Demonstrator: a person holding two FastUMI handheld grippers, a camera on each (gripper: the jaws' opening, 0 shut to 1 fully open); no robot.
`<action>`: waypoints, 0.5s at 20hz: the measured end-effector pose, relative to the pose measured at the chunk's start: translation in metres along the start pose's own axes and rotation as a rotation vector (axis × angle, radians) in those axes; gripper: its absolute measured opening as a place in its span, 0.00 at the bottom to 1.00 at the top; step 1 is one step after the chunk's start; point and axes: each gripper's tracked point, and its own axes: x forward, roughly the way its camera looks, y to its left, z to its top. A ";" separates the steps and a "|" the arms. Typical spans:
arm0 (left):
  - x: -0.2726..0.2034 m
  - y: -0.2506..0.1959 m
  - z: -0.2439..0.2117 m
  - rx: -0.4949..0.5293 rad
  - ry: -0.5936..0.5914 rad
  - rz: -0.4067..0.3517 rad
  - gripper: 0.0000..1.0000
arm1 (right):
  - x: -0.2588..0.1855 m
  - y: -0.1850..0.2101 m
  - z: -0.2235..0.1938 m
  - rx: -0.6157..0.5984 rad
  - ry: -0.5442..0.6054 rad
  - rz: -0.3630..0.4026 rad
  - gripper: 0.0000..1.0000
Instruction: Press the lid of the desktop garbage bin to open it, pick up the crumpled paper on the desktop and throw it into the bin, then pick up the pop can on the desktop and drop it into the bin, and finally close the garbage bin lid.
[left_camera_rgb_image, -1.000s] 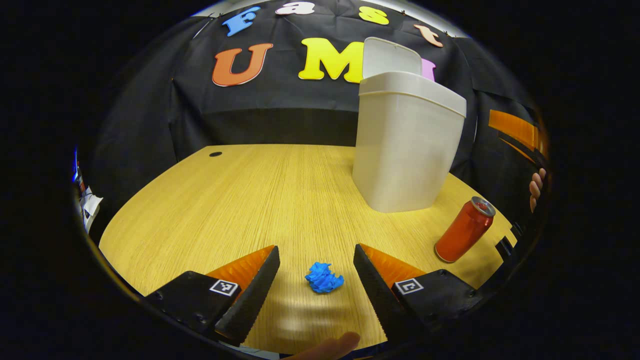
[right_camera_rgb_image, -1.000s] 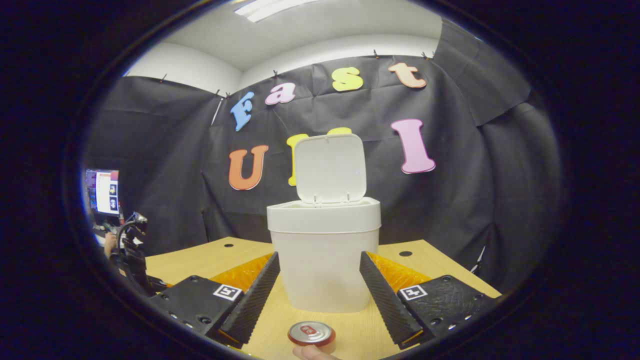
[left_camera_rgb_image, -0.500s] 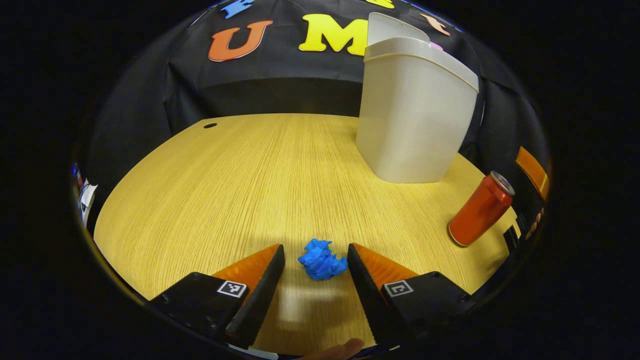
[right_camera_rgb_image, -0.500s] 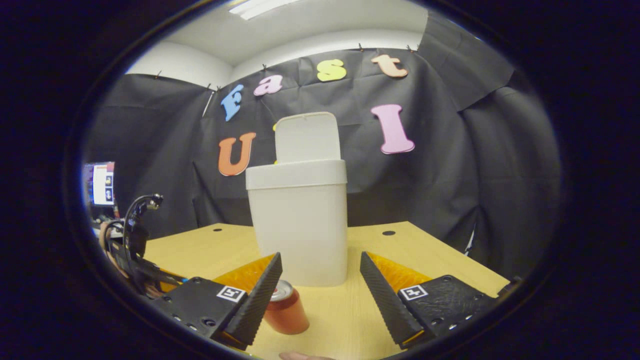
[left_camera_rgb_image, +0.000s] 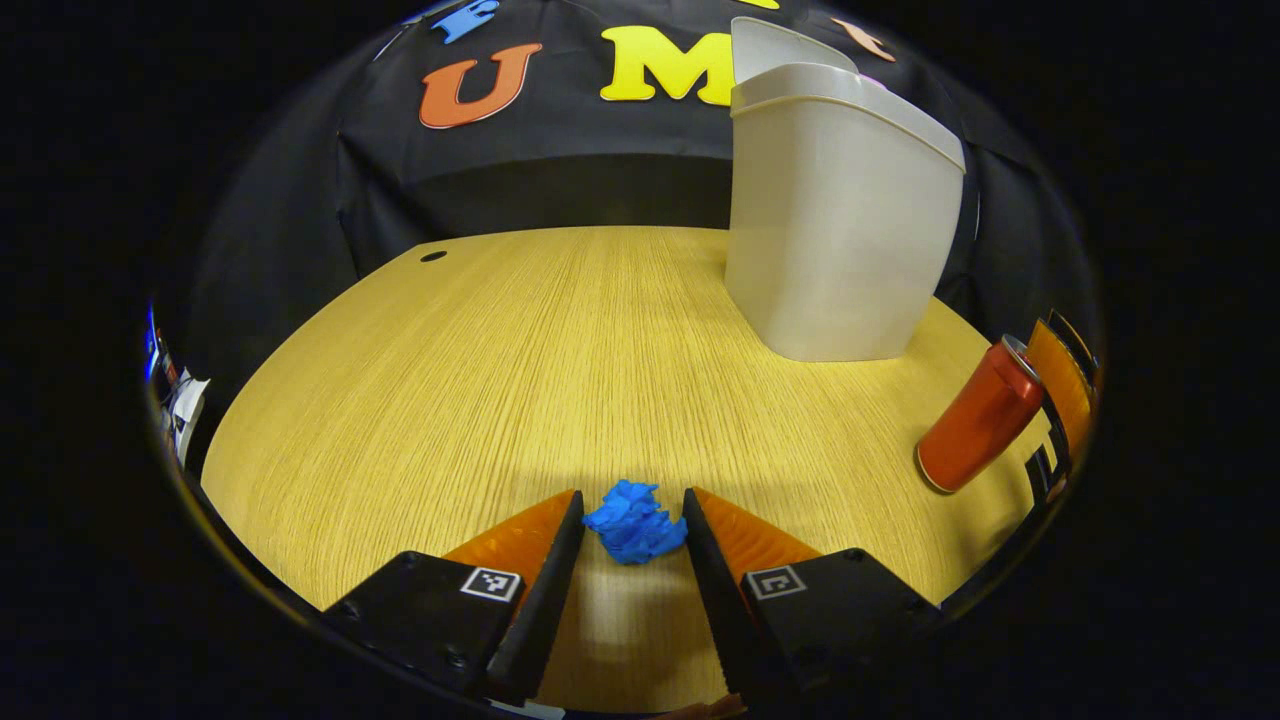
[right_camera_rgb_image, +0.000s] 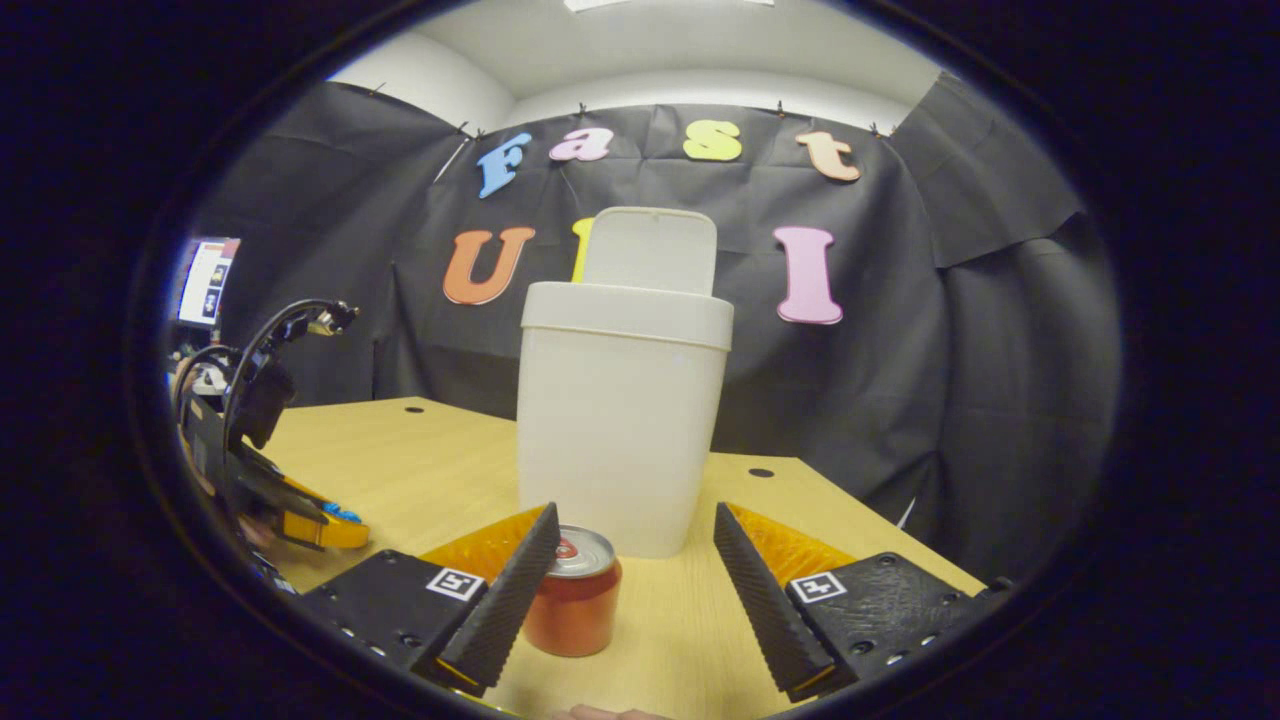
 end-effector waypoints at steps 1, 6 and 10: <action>0.000 0.000 0.001 -0.011 -0.001 -0.002 0.66 | 0.000 0.004 -0.004 0.023 0.014 0.010 0.95; -0.002 -0.001 0.004 -0.052 -0.020 -0.018 0.55 | -0.007 0.016 -0.009 0.143 0.070 0.089 0.95; -0.008 0.000 0.010 -0.045 -0.051 -0.015 0.52 | -0.016 0.023 -0.007 0.147 0.062 0.109 0.93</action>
